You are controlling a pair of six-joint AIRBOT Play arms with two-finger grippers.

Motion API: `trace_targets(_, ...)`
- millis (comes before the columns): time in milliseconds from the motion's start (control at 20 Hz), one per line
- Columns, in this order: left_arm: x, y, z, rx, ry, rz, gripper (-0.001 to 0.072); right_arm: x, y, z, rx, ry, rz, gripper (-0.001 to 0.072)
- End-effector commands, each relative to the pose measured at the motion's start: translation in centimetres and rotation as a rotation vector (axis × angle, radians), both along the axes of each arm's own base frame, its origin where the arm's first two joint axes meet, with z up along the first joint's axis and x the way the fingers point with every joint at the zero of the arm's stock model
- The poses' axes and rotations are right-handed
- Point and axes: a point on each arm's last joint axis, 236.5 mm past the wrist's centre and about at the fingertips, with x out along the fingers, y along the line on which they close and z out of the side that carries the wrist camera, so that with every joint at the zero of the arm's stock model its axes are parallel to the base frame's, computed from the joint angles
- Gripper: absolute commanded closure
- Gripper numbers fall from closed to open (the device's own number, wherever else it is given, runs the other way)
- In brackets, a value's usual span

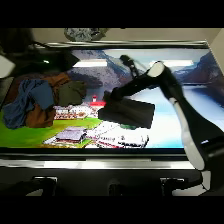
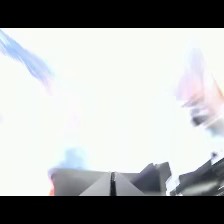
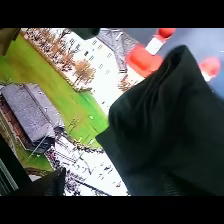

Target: Fold the shirts.

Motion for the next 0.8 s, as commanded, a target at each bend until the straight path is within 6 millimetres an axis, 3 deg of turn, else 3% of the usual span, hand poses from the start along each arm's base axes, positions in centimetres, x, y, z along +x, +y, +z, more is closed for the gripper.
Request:
trace_targets(0,-2.1,5.3,3.8,0.029,-0.068,0.106,0.0686,-0.2,1.1,-3.3,-0.063,0.023,0.02,0.0009)
trace_targets(100,-2.4,5.6,2.9,0.061,-0.038,0.098,0.0686,1.6,-5.5,-1.8,-0.129,0.0,-0.055,0.0009)
trace_targets(200,-2.1,5.9,2.0,0.092,-0.024,0.103,0.0686,3.2,-15.0,-0.5,-0.208,0.002,-0.191,0.001)
trace_targets(300,-1.9,6.0,1.3,0.096,-0.013,0.107,0.0685,1.7,-24.7,-1.7,-0.287,0.135,-0.323,0.0011)
trace_targets(350,-1.9,6.0,0.8,0.099,-0.002,0.106,0.0685,0.0,-28.1,-3.2,-0.299,0.23,-0.378,0.0013)
trace_targets(400,-2.0,5.8,0.2,0.101,0.011,0.102,0.0685,-1.9,-30.1,-5.2,-0.277,0.329,-0.422,0.0015)
trace_targets(450,-2.0,5.8,-0.4,0.103,0.026,0.1,0.0685,-3.6,-30.4,-7.3,-0.223,0.42,-0.455,0.0017)
trace_targets(550,-2.1,5.5,-1.9,0.11,0.057,0.092,0.0685,-4.7,-28.0,-10.6,-0.069,0.507,-0.514,0.0024)
trace_targets(750,-2.3,5.0,-3.4,0.117,0.089,0.08,0.0685,-3.3,-23.0,-14.1,0.139,0.543,-0.609,0.0046)
